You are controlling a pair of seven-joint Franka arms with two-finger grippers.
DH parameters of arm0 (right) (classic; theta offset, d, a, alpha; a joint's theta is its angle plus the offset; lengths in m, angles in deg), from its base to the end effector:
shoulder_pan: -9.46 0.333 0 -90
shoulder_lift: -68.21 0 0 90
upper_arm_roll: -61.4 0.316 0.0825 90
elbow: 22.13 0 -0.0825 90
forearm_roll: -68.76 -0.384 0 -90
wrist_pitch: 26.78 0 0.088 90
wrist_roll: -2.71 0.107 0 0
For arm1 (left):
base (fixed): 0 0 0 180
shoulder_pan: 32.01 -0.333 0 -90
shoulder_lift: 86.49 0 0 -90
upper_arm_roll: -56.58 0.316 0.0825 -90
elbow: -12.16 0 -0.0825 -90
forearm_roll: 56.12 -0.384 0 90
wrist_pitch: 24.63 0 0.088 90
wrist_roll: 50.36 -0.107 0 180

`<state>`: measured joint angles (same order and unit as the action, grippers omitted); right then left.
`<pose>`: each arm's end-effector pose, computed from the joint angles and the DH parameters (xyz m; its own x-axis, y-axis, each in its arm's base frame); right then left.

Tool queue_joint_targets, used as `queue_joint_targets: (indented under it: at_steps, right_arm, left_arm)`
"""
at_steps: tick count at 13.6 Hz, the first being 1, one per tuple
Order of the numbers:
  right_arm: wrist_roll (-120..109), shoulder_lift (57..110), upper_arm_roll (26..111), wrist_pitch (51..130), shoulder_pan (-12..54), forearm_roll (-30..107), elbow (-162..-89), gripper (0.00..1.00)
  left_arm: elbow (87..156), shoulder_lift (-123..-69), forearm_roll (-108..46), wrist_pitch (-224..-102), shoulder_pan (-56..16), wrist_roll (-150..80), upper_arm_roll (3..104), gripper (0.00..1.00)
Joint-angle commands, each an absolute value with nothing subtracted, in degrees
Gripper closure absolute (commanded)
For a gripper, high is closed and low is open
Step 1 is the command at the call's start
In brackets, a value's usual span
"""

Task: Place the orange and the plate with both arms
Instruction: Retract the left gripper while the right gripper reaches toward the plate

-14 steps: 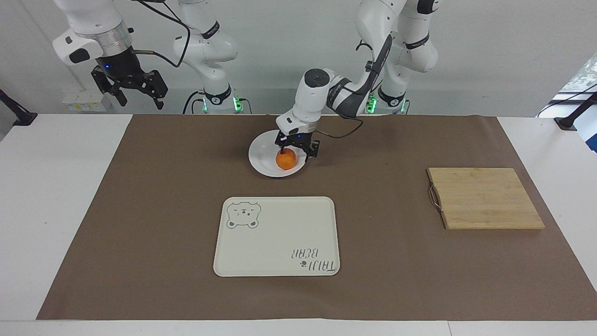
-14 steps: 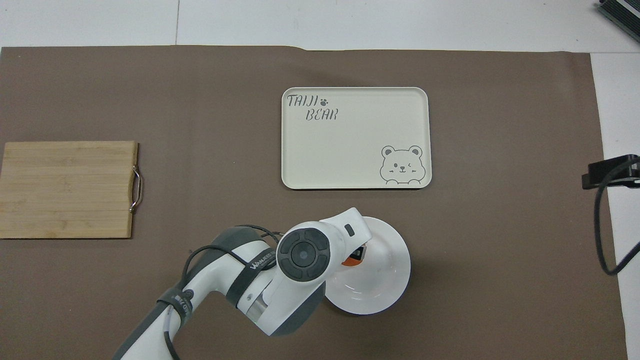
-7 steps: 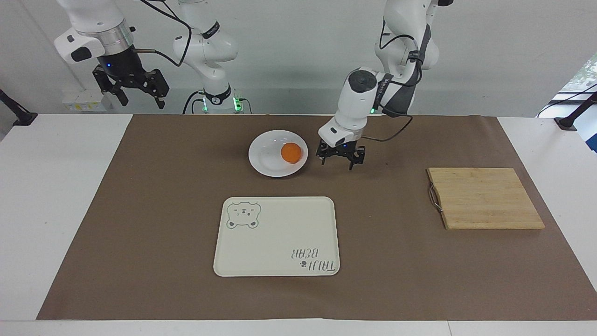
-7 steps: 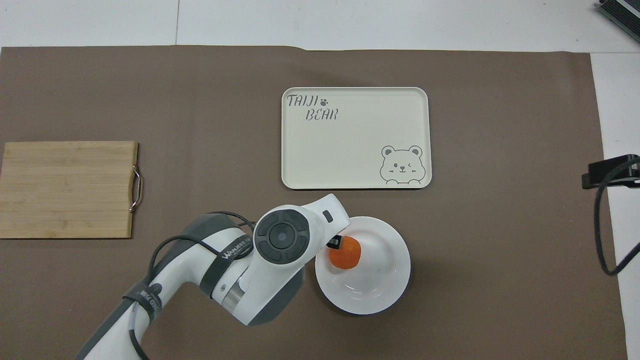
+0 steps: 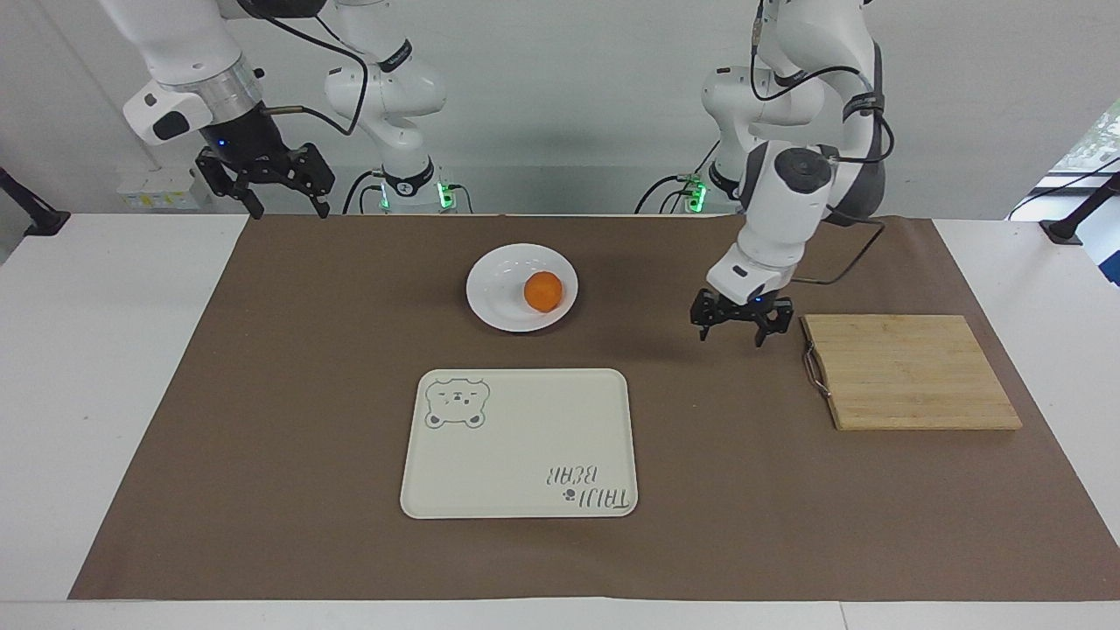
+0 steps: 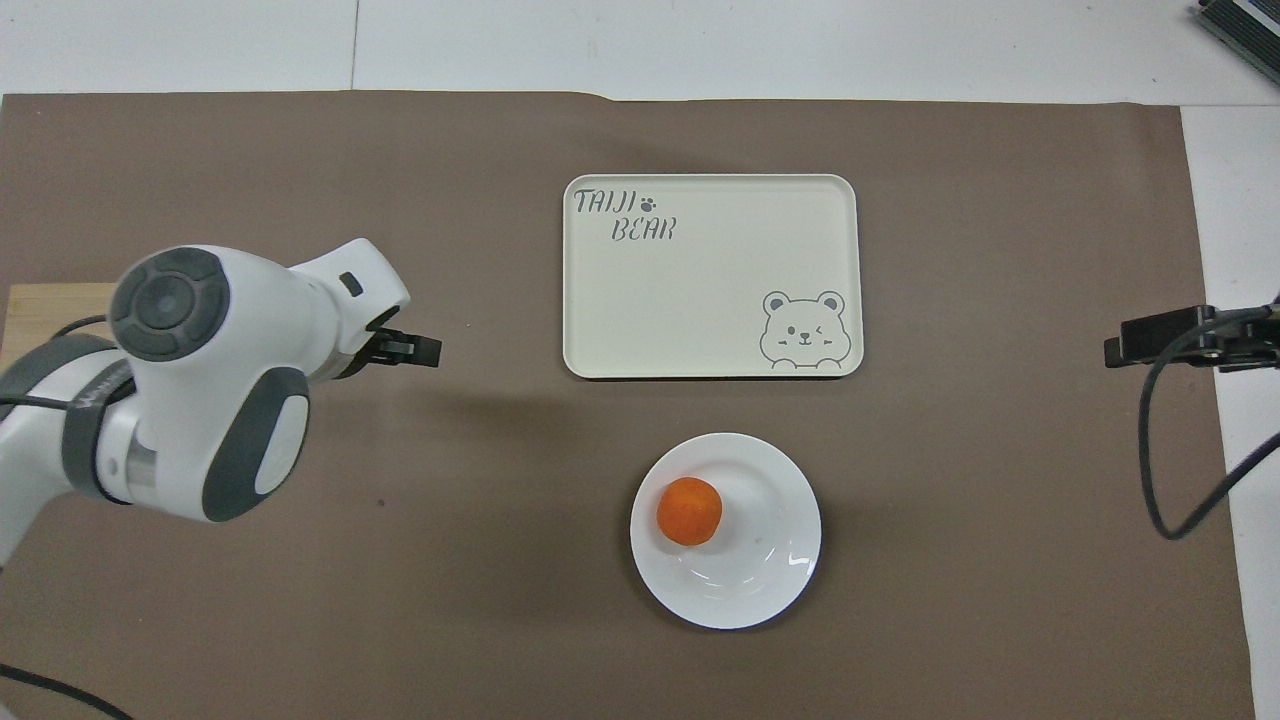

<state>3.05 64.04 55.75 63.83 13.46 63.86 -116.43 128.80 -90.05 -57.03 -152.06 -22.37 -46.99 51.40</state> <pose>0.5325 -0.0083 0.6298 0.9993 -0.0354 0.0074 -0.0346 -0.9951 -0.0926 0.5572 -0.1463 0.4265 0.9706 -0.2051 0.1263 -0.2066 -0.9784 -0.0007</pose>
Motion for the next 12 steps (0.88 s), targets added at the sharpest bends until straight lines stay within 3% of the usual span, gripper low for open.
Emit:
queue_joint_targets:
  at_steps: [1,9,12]
  right_arm:
    - [0.52,62.67,56.04,68.13,14.64,59.1,-122.4,0.0]
    - [-7.03,62.67,56.04,77.98,16.14,44.87,-137.59,0.0]
    - [-13.53,62.32,56.04,82.9,16.14,39.42,-145.15,0.0]
  left_arm:
    - [128.02,-86.67,-57.97,-148.84,-28.3,-53.07,50.6,0.0]
    - [106.41,-87.54,-58.06,-125.8,-33.86,-56.69,50.69,0.0]
    - [102.35,-87.54,-58.32,-121.5,-33.95,-56.78,50.78,0.0]
